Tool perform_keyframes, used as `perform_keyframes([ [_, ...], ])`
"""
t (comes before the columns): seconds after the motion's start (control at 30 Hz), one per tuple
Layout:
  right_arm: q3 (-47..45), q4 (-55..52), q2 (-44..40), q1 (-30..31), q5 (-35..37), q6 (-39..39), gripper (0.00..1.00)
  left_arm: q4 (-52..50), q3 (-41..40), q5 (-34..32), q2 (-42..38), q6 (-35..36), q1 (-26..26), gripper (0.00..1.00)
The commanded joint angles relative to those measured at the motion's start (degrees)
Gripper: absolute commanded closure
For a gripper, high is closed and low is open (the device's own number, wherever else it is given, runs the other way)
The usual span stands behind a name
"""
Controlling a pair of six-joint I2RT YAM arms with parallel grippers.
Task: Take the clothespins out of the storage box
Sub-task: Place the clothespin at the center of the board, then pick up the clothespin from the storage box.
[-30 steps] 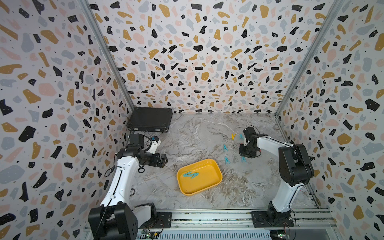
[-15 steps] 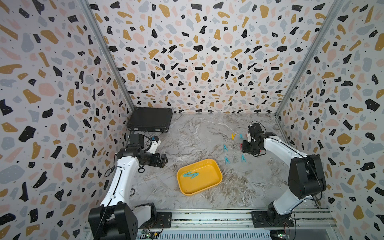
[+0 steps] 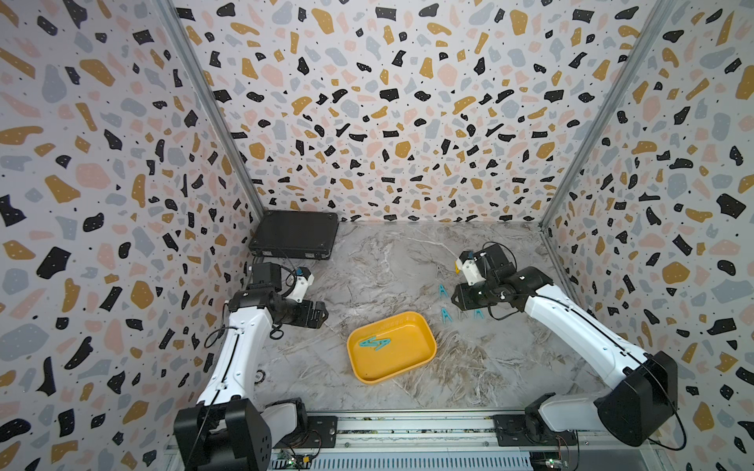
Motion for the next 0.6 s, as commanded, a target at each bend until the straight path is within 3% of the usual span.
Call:
perform_keyframes([
  [0.0,2.5,-2.1,-0.5,6.0,-0.4,-3.8,0.63,0.1,-0.3,0.0,-0.5,-0.5,1.1,0.00],
  [0.2,3.7,2.5,2.4,16.9,1.5,-5.1,0.55,0.4,-0.4,-1.0,-0.6,-0.8,3.5,0.00],
  [0.37,4.8,6.4,8.4,22.5,1.7,-2.7,0.54,0.5,-0.4,-1.2,-0.2,-0.8,4.2,0.00],
  [0.57,8.9,6.0,17.6,26.0,6.5,8.0,0.53,0.6,-0.4,-1.0,-0.1,-0.7,4.2,0.00],
])
